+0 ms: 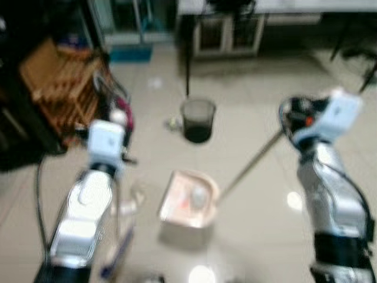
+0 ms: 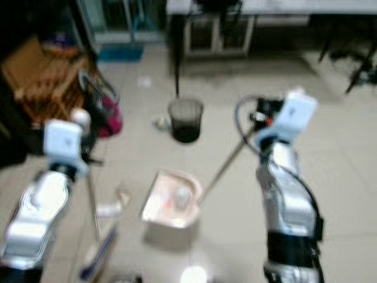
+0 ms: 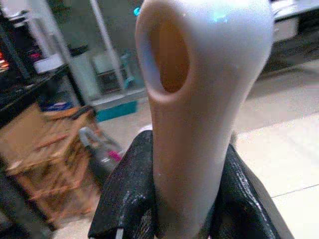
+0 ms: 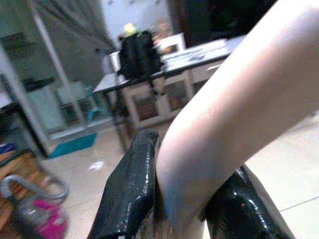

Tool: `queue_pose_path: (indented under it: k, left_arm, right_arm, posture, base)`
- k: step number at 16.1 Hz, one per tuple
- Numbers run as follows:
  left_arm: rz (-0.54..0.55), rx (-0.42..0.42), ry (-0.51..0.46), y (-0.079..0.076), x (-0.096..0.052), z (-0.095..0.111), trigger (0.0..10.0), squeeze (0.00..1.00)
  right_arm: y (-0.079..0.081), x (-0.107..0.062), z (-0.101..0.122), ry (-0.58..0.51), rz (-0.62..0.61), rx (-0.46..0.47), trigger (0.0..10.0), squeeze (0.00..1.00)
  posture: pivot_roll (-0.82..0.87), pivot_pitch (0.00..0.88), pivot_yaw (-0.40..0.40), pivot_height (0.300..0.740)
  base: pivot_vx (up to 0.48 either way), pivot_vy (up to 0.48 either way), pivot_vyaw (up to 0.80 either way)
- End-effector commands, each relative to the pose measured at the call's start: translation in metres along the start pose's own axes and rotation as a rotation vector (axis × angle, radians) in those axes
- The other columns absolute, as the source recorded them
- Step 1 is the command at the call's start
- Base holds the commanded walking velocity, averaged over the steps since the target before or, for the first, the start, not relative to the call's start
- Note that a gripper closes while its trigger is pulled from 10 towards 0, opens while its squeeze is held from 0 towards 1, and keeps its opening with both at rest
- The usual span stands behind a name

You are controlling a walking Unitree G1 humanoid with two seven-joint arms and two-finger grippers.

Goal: Sweep floor

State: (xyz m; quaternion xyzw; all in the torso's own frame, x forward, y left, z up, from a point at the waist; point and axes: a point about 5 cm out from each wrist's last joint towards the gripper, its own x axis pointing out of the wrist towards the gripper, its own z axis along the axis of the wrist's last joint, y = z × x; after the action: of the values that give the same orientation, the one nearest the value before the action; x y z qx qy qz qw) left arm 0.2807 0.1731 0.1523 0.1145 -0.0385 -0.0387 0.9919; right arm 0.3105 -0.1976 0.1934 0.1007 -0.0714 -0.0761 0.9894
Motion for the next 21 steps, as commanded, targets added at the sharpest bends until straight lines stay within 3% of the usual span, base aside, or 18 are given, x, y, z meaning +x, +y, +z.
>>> queue_pose_path:
  k: [1,3,7,10,21]
  left_arm:
    - [0.021,0.02,-0.043,0.003,0.001,0.006,10.0,0.0]
    - [0.041,-0.016,-0.027,-0.001,0.002,0.004,10.0,0.0]
    - [0.067,-0.001,-0.078,0.001,0.005,0.01,10.0,0.0]
    - [0.09,0.002,-0.114,0.004,0.007,0.016,10.0,0.0]
    - [0.102,0.018,-0.103,0.01,0.003,0.012,10.0,0.0]
  right_arm:
    - [0.005,0.001,0.011,-0.039,0.012,0.004,10.0,0.0]
    - [0.006,0.001,0.012,-0.033,0.017,-0.003,10.0,0.0]
    - [0.012,0.0,0.013,-0.024,0.045,-0.002,10.0,0.0]
    - [0.015,0.0,0.013,-0.019,0.043,0.005,10.0,0.0]
    - [0.015,0.007,0.017,-0.021,0.02,0.054,10.0,0.0]
  posture:
    - [-0.04,0.014,0.05,0.74]
    - [-0.04,0.013,0.046,0.74]
    - [-0.04,0.014,0.043,0.74]
    - [-0.04,0.014,0.043,0.74]
    - [-0.03,0.025,0.037,0.74]
  base:
    - [0.0,-0.48,0.0]
    - [0.0,0.0,0.0]
    - [0.0,0.0,0.0]
    - [0.339,0.0,0.0]
    - [0.408,0.0,0.0]
